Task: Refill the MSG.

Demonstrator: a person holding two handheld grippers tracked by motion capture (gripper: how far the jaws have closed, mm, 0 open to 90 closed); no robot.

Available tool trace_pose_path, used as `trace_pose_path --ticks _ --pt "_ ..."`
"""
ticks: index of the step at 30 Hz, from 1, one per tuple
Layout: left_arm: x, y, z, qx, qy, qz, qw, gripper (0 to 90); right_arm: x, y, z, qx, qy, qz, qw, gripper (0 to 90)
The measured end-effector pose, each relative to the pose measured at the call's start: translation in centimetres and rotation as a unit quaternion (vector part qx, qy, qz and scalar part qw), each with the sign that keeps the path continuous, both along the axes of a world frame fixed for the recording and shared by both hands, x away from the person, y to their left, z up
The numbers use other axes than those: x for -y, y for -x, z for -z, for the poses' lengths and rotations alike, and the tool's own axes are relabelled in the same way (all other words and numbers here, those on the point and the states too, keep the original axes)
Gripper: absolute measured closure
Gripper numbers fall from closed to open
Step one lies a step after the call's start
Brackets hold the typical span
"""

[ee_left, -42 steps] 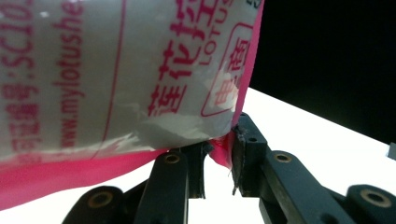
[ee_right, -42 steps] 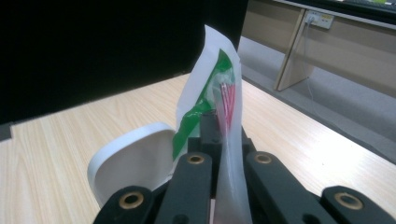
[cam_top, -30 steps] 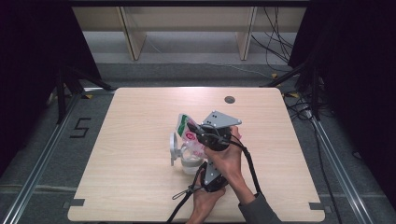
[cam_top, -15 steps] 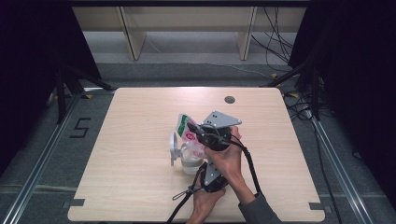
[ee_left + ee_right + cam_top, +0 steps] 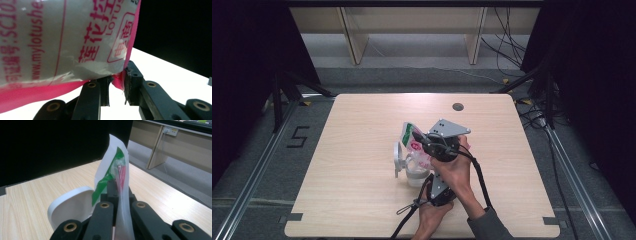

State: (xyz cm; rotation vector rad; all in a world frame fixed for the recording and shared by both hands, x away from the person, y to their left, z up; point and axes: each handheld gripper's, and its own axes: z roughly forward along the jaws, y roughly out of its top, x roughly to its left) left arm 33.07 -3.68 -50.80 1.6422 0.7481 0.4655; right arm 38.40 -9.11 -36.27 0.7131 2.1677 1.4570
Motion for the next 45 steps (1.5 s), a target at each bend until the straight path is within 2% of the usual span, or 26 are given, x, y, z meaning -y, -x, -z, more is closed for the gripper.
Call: trace_pose_path --ticks 1,2,5,7,10,12,13,17,18,19,21,22,27,28,29,30,31,34,35,36,39,42,43,45 --pt "0.0 0.0 0.0 0.0 0.0 0.0 1.0 76.0 0.0 0.0 0.0 0.0 0.0 0.0 1.0 90.0" --pt "-0.05 -0.06 0.01 0.001 -0.001 0.0 1.0 76.0 0.09 -0.12 0.01 0.01 0.003 0.002 0.9999 90.0" --pt "-0.01 -0.03 -0.02 0.0 0.006 0.001 1.0 76.0 0.02 0.01 -0.02 0.0 0.0 -0.002 1.0 90.0" --pt "-0.1 -0.04 0.0 0.0 -0.001 0.002 1.0 76.0 0.0 -0.02 -0.01 0.001 -0.001 -0.001 1.0 90.0" --pt "-0.12 -0.13 0.03 0.001 -0.002 0.004 1.0 76.1 0.05 -0.03 0.02 0.004 -0.001 0.001 1.0 90.0" --pt "-0.16 -0.06 0.02 -0.001 0.0 0.006 1.0 76.1 0.16 -0.15 -0.02 0.014 0.003 0.001 0.9999 90.0" --pt "-0.18 -0.08 0.03 -0.001 0.0 0.006 1.0 76.1 0.18 -0.15 -0.02 0.002 -0.001 -0.003 1.0 90.0" --pt "-0.11 -0.08 -0.02 0.0 0.0 0.004 1.0 76.1 0.06 0.09 -0.01 -0.004 -0.004 0.005 1.0 90.0" --pt "-0.26 0.04 -0.1 -0.003 -0.008 0.001 1.0 76.1 0.07 -0.01 -0.04 -0.003 -0.003 -0.001 1.0 90.0" --pt "-0.2 -0.09 -0.01 0.001 -0.002 0.006 1.0 76.1 0.1 -0.01 -0.05 -0.005 -0.003 -0.003 1.0 90.0" --pt "-0.07 -0.07 -0.01 0.001 0.005 0.004 1.0 76.1 0.03 0.01 -0.01 0.0 -0.003 -0.001 1.0 90.0" --pt "-0.1 -0.1 0.01 0.003 -0.002 0.005 1.0 76.1 0.03 -0.01 0.0 0.004 -0.001 -0.003 1.0 90.0" --pt "-0.19 -0.05 -0.04 0.004 -0.001 0.006 1.0 76.1 0.13 0.02 -0.08 -0.006 -0.005 -0.003 1.0 90.0" --pt "-0.07 -0.07 -0.09 0.001 0.004 0.006 1.0 76.1 0.04 0.04 -0.07 0.003 -0.007 -0.004 1.0 90.0" --pt "-0.02 -0.09 -0.06 0.003 0.004 0.005 1.0 76.1 0.04 0.04 -0.07 0.003 -0.007 -0.004 1.0 90.0" --pt "0.02 -0.08 -0.04 0.0 0.006 0.005 1.0 76.1 0.05 0.13 -0.11 -0.001 0.003 -0.001 1.0 90.0" --pt "-0.03 -0.13 0.02 0.003 -0.001 0.005 1.0 76.1 -0.09 -0.06 0.13 0.014 0.004 0.005 0.9999 90.0" --pt "0.04 -0.1 -0.01 0.005 0.001 0.005 1.0 76.1 -0.1 0.0 0.09 0.012 0.002 0.003 0.9999 90.0" --pt "0.1 -0.04 -0.04 0.004 0.006 0.006 1.0 76.0 -0.07 0.06 0.04 0.008 0.003 0.003 1.0 90.0" --pt "0.05 -0.04 -0.04 0.006 0.0 0.006 1.0 76.0 -0.04 0.04 0.0 -0.001 0.0 -0.006 1.0 90.0" --pt "0.06 -0.1 0.0 0.004 0.0 0.007 1.0 76.1 0.19 -0.04 -0.07 0.012 0.008 0.002 0.9999 90.0" --pt "0.01 -0.07 0.01 0.005 0.0 0.007 1.0 76.1 0.01 0.02 0.04 -0.006 0.0 -0.003 1.0 90.0" --pt "-0.01 -0.12 -0.01 0.006 -0.001 0.007 1.0 76.1 0.15 -0.06 -0.03 0.007 0.003 0.001 1.0 90.0" --pt "0.12 -0.15 -0.04 0.003 0.007 0.009 0.9999 76.1 0.12 0.07 -0.09 0.004 0.006 -0.001 1.0 90.0"
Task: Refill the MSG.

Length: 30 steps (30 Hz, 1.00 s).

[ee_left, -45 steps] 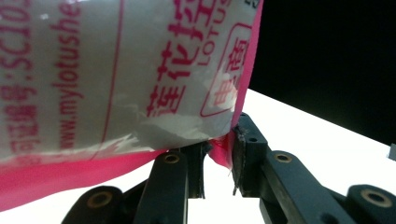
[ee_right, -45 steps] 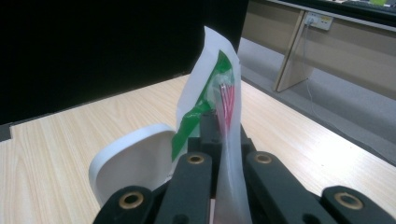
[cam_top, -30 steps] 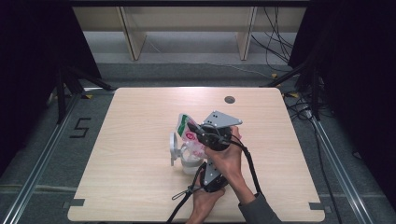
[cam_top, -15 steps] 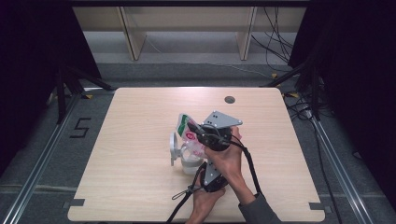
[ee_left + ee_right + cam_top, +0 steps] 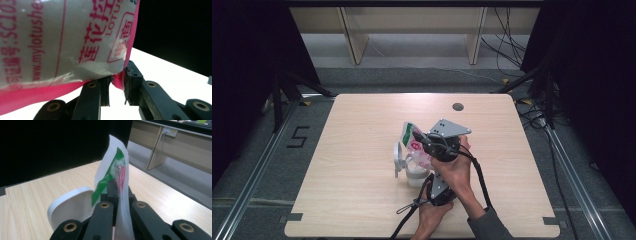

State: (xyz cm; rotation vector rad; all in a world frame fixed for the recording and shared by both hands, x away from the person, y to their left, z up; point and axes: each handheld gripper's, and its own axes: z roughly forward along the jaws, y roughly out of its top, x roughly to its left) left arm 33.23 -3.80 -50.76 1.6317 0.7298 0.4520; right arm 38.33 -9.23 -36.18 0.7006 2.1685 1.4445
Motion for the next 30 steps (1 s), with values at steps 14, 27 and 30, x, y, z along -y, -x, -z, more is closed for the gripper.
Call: trace_pose_path --ticks 14,27,30 --pt "-0.03 0.05 -0.02 0.002 0.002 -0.003 1.0 76.1 -0.3 0.1 0.02 -0.004 0.001 -0.006 1.0 90.0" --pt "0.02 -0.04 -0.06 0.001 0.004 -0.002 1.0 75.9 -0.35 0.09 0.02 0.008 0.007 -0.004 0.9999 90.0" --pt "0.15 -0.07 -0.03 0.0 0.018 -0.004 0.9998 76.0 -0.44 0.1 0.12 0.013 0.001 0.0 0.9999 90.0"
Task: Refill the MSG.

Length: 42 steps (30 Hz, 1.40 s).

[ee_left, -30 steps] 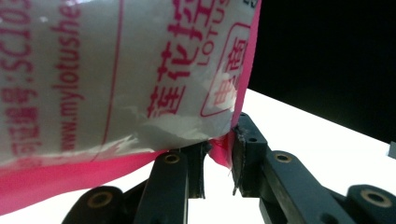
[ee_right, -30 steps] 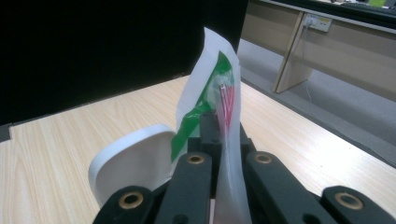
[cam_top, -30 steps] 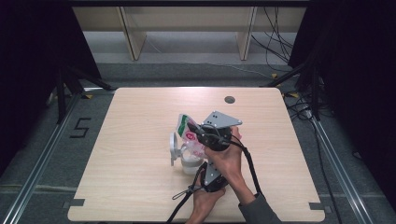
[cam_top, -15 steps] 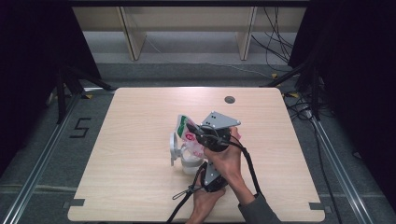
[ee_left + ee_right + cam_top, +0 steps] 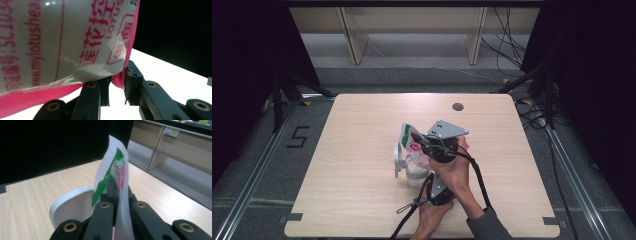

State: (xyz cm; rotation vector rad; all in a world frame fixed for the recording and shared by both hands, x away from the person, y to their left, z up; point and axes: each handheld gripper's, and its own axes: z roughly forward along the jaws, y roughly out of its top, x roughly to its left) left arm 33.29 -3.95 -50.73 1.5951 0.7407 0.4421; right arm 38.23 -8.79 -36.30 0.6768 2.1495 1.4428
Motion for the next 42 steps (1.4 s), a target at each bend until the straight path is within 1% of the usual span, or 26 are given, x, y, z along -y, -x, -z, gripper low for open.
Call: trace_pose_path --ticks 1,2,6,7,11,12,13,16,17,18,21,23,24,28,29,30,32,33,35,36,37,38,39,40,41,42 --pt "0.02 0.0 0.0 0.001 0.002 0.0 1.0 76.0 -0.01 0.07 -0.04 -0.004 0.001 -0.001 1.0 90.0" --pt "-0.11 0.03 -0.01 0.0 -0.009 0.003 1.0 76.0 -0.04 0.06 -0.05 -0.002 0.002 0.0 1.0 90.0" --pt "-0.1 0.01 0.0 0.0 -0.007 0.002 1.0 75.9 -0.08 -0.06 0.05 -0.006 0.001 -0.01 0.9999 90.0" --pt "-0.1 0.03 -0.02 0.001 -0.009 0.002 1.0 75.9 -0.08 0.13 -0.01 -0.016 0.0 -0.005 0.9999 90.0" --pt "-0.1 0.03 0.02 0.0 -0.01 0.002 0.9999 75.9 -0.06 0.03 0.02 -0.011 0.004 -0.006 0.9999 90.0" --pt "-0.07 0.02 0.02 -0.001 -0.005 0.002 1.0 75.9 -0.07 0.01 0.04 -0.007 0.005 -0.006 0.9999 90.0" --pt "-0.1 0.04 0.0 0.0 -0.006 0.001 1.0 75.8 -0.11 0.13 0.01 -0.016 0.007 -0.007 0.9998 90.0" --pt "-0.19 0.05 -0.01 0.002 -0.014 0.001 0.9999 75.8 -0.12 0.16 -0.03 -0.014 0.001 -0.005 0.9999 90.0" --pt "-0.12 0.04 -0.01 -0.001 -0.005 0.003 1.0 75.9 -0.15 0.2 -0.04 -0.016 0.006 -0.01 0.9998 90.0" --pt "-0.03 0.02 0.01 -0.002 0.0 0.002 1.0 75.9 -0.25 0.13 0.05 0.0 0.008 -0.007 0.9999 90.0" --pt "-0.08 0.07 0.02 -0.004 0.002 0.0 1.0 75.7 -0.22 0.11 0.04 -0.004 0.011 -0.004 0.9999 90.0" --pt "-0.06 0.07 -0.01 -0.002 0.001 -0.001 1.0 75.9 -0.21 0.18 0.0 -0.015 0.004 -0.009 0.9998 90.0" --pt "-0.1 0.03 0.0 0.001 -0.008 0.0 1.0 75.9 -0.15 0.12 -0.02 0.001 0.006 -0.005 1.0 90.0" --pt "-0.09 0.08 0.01 -0.002 0.003 0.0 1.0 76.1 -0.2 0.11 0.04 -0.008 0.007 -0.005 0.9999 90.0" --pt "-0.17 0.04 0.01 0.003 -0.009 -0.002 1.0 76.1 -0.18 0.18 -0.01 -0.017 0.004 -0.009 0.9998 90.0" --pt "-0.12 0.04 0.0 0.003 -0.008 -0.002 1.0 76.1 -0.14 0.14 -0.04 -0.003 0.002 -0.007 1.0 90.0" --pt "-0.2 0.06 -0.01 0.003 -0.014 0.0 0.9999 76.2 -0.21 0.1 -0.02 -0.004 0.0 -0.013 0.9999 90.0" --pt "-0.08 0.05 0.0 -0.002 0.001 0.001 1.0 76.2 -0.29 0.14 0.07 -0.004 0.005 -0.004 1.0 90.0" --pt "-0.07 0.03 0.0 -0.001 0.002 0.001 1.0 76.2 -0.29 0.18 0.04 -0.007 0.008 -0.008 0.9999 90.0" --pt "-0.14 0.0 0.01 0.002 -0.006 0.001 1.0 76.2 -0.38 0.2 0.11 0.003 0.006 -0.001 1.0 90.0" --pt "-0.11 0.02 0.01 0.004 -0.004 0.0 1.0 76.3 -0.34 0.29 0.02 -0.01 0.008 -0.008 0.9999 90.0" --pt "-0.23 0.07 -0.03 0.003 -0.011 -0.001 0.9999 76.3 -0.37 0.23 0.03 -0.012 0.003 -0.014 0.9998 90.0" --pt "-0.11 0.1 -0.06 -0.001 0.003 -0.002 1.0 76.3 -0.3 0.28 -0.06 -0.012 0.005 -0.008 0.9999 90.0" --pt "-0.2 0.03 -0.02 0.001 -0.007 -0.001 1.0 76.4 -0.28 0.21 -0.03 -0.004 0.005 -0.008 1.0 90.0" --pt "-0.17 -0.03 0.02 0.002 -0.009 0.001 1.0 76.4 -0.28 0.21 -0.03 -0.004 0.005 -0.008 1.0 90.0" --pt "-0.08 0.0 0.02 -0.001 0.002 0.001 1.0 76.3 -0.42 0.24 0.1 -0.007 0.01 -0.007 0.9999 90.0"
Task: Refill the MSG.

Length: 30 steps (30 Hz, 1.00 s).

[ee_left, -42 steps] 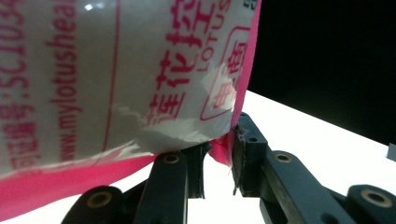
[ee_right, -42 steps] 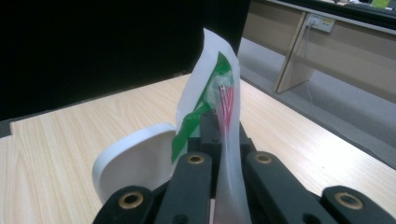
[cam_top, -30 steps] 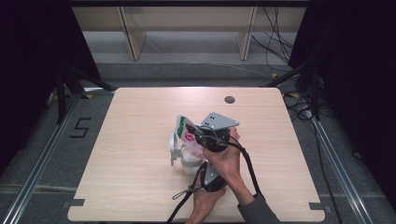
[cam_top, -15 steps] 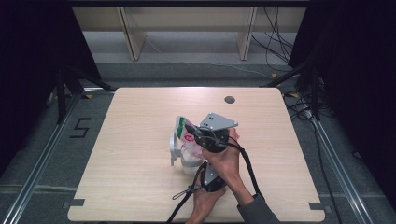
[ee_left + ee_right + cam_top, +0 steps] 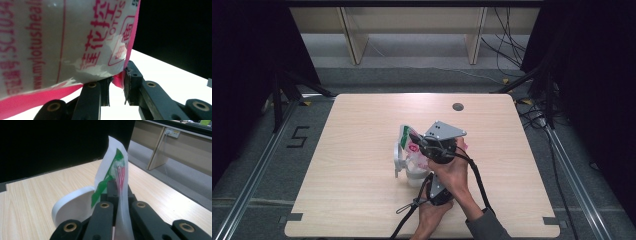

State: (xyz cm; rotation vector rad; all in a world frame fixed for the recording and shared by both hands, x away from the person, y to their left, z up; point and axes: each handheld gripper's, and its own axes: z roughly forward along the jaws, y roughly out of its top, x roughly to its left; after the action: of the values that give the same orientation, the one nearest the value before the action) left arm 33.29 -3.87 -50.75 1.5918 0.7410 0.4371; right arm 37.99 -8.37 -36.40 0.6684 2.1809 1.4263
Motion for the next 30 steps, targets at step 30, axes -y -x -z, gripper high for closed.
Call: trace_pose_path --ticks 30 --pt "-0.07 -0.03 -0.03 0.003 -0.017 0.002 0.9998 76.5 0.65 -0.26 -0.17 -0.012 -0.02 -0.001 0.9997 90.0"
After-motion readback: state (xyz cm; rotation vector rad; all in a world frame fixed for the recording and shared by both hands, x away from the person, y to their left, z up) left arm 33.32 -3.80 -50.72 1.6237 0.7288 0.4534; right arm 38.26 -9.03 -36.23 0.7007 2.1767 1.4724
